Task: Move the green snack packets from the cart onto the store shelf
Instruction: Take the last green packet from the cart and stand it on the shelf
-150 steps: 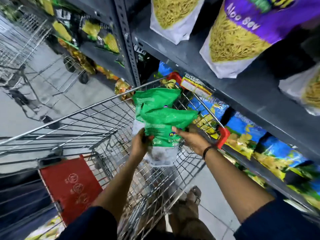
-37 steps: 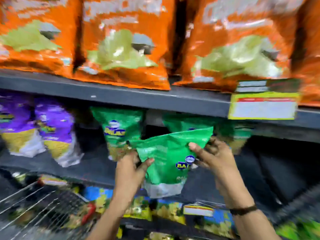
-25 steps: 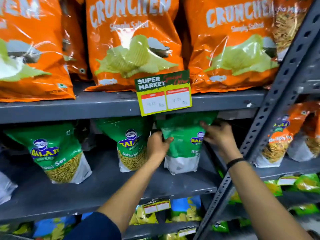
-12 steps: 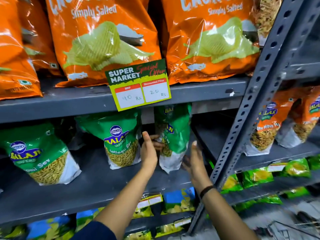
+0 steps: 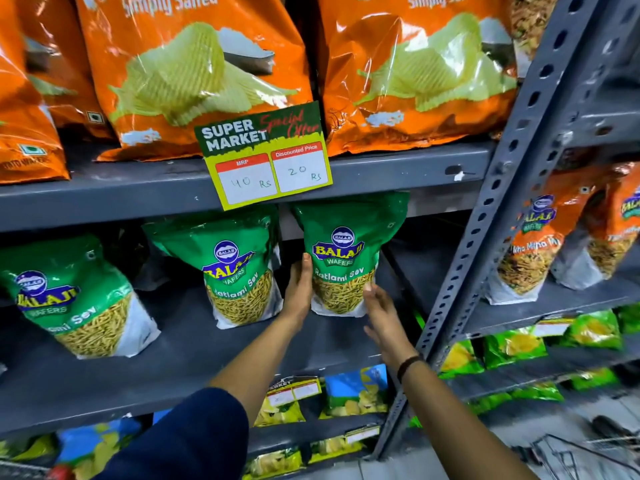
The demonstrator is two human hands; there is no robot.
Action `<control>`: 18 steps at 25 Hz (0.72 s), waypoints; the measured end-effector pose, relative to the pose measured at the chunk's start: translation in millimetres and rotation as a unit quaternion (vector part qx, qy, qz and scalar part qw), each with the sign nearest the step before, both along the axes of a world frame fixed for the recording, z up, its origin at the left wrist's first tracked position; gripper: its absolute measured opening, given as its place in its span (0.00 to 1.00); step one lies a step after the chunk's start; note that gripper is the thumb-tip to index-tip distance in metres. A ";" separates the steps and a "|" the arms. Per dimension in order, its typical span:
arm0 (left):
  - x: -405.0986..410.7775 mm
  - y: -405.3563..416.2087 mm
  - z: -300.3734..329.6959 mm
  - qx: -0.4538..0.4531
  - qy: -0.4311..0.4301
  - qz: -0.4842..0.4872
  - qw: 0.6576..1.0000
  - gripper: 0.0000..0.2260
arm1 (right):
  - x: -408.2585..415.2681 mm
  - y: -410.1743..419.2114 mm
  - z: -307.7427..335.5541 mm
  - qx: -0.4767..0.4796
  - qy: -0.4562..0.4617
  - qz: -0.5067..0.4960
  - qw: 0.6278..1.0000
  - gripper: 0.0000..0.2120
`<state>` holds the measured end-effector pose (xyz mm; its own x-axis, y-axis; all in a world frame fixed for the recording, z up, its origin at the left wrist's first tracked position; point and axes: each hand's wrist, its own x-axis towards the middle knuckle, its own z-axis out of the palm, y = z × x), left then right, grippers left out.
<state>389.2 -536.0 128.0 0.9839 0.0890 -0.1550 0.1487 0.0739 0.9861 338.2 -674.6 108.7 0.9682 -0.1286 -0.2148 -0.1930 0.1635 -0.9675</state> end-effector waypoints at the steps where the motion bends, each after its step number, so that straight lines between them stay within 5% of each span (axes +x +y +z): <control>1: 0.7 0.4 -5.6 -0.002 0.016 -0.011 1.000 0.21 | 7.1 -3.5 0.2 -0.028 -0.027 -0.003 0.999 0.30; 4: -6.6 3.7 -11.5 -0.001 0.038 -0.051 0.998 0.31 | 22.4 -13.2 -7.0 -0.086 -0.056 0.051 0.993 0.41; 7: -22.6 -6.0 -2.1 0.005 0.051 -0.035 0.998 0.21 | 29.5 -18.2 -15.1 -0.097 -0.080 0.077 0.989 0.36; 14: -26.1 -21.3 -7.3 0.002 0.064 -0.014 0.998 0.25 | 33.9 -32.9 -20.4 -0.118 -0.073 0.093 0.986 0.37; 16: -27.2 -18.1 -14.8 -0.007 0.046 0.012 0.999 0.18 | 29.1 -27.5 -19.9 -0.113 -0.070 0.042 0.990 0.39; 18: -35.3 -6.5 -29.6 0.000 0.006 0.076 0.997 0.08 | 11.5 -14.4 -18.3 -0.057 -0.064 -0.082 0.993 0.30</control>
<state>353.9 -542.5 98.4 0.9568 0.2378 -0.1670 0.1480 0.0958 0.9843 349.8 -688.9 90.4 0.9506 -0.3035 -0.0660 -0.0465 0.0712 -0.9964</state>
